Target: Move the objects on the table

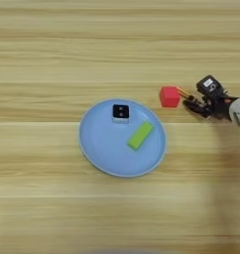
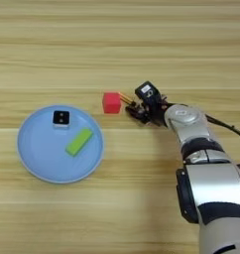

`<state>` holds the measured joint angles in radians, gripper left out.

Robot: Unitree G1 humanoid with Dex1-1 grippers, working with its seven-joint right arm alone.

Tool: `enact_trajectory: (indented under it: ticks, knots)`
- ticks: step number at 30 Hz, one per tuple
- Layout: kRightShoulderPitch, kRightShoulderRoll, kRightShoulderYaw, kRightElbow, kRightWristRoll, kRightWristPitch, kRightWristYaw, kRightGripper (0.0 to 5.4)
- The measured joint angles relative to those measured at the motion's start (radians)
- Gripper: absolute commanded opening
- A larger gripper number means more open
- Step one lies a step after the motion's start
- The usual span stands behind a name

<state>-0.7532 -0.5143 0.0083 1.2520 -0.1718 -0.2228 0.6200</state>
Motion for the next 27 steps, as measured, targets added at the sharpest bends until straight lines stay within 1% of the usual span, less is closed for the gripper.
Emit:
enact_trajectory:
  ticks: [7, 10, 13, 18, 20, 24, 27]
  knots:
    - [-0.002, 0.000, -0.019, -0.050, 0.021, 0.002, 0.034, 4.18]
    - [-0.003, 0.000, -0.021, -0.067, 0.024, 0.004, 0.041, 4.41]
    - [-0.003, 0.000, -0.030, -0.088, 0.039, 0.008, 0.045, 4.77]
    - [-0.004, -0.001, -0.041, -0.138, 0.045, 0.016, 0.064, 5.28]
    - [-0.004, -0.001, -0.044, -0.159, 0.057, 0.017, 0.069, 5.38]
    - [-0.002, -0.001, -0.048, -0.201, 0.070, 0.020, 0.089, 5.38]
    - [0.003, -0.001, -0.057, -0.245, 0.094, 0.026, 0.109, 5.38]
